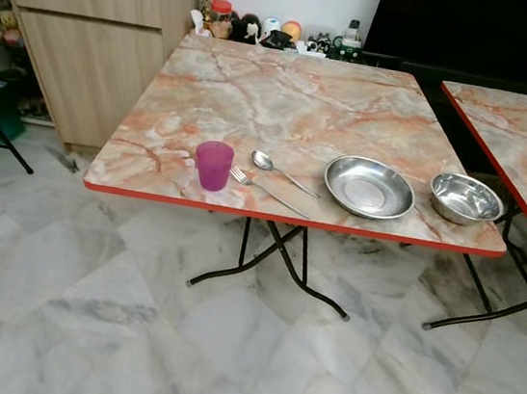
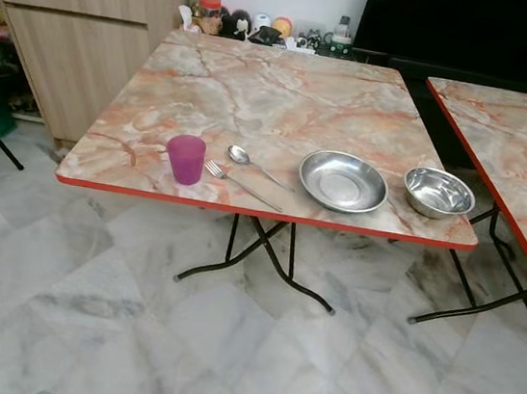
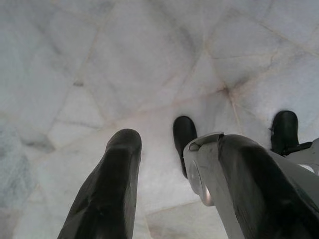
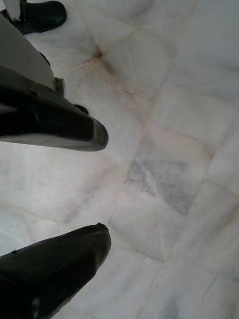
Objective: Setting the table
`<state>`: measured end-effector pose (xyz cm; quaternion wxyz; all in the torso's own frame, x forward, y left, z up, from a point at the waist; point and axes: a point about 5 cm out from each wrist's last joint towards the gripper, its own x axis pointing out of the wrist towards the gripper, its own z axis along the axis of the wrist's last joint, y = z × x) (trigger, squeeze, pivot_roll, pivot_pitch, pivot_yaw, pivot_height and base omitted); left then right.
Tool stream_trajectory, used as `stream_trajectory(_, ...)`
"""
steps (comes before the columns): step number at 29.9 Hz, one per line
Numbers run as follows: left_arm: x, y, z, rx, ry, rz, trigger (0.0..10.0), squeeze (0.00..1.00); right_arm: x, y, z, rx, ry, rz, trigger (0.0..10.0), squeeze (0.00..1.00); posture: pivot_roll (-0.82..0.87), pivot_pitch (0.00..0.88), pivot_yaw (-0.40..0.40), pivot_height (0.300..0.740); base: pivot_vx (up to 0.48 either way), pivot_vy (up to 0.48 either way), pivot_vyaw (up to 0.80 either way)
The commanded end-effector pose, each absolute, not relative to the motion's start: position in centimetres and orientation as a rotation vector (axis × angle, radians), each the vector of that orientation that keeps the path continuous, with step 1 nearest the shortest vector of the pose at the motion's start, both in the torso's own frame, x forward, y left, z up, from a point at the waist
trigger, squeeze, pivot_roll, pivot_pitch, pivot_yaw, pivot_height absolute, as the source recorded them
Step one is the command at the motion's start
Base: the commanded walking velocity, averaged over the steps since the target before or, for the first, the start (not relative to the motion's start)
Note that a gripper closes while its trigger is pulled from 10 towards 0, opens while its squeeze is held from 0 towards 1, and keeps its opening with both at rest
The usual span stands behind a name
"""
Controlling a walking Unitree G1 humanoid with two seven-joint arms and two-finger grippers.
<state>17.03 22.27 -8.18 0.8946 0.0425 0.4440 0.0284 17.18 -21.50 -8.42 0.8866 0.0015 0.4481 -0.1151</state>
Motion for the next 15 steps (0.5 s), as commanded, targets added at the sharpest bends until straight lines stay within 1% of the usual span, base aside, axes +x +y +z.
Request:
stream_trajectory(1,21.39,20.71,-6.48,-0.009,0.887,0.044,10.0,0.00,19.03,-19.34,-8.00,0.178,0.918,-0.176,10.0,0.00,0.09,0.101,-0.043,0.740,0.000,0.000,0.00)
stream_trajectory(15,21.63,20.82,-6.31,-0.038,0.871,0.057,10.0,0.00,18.91,-19.22,-8.08,0.171,0.924,-0.163,10.0,0.00,0.09,0.104,-0.043,0.740,0.000,0.000,0.00)
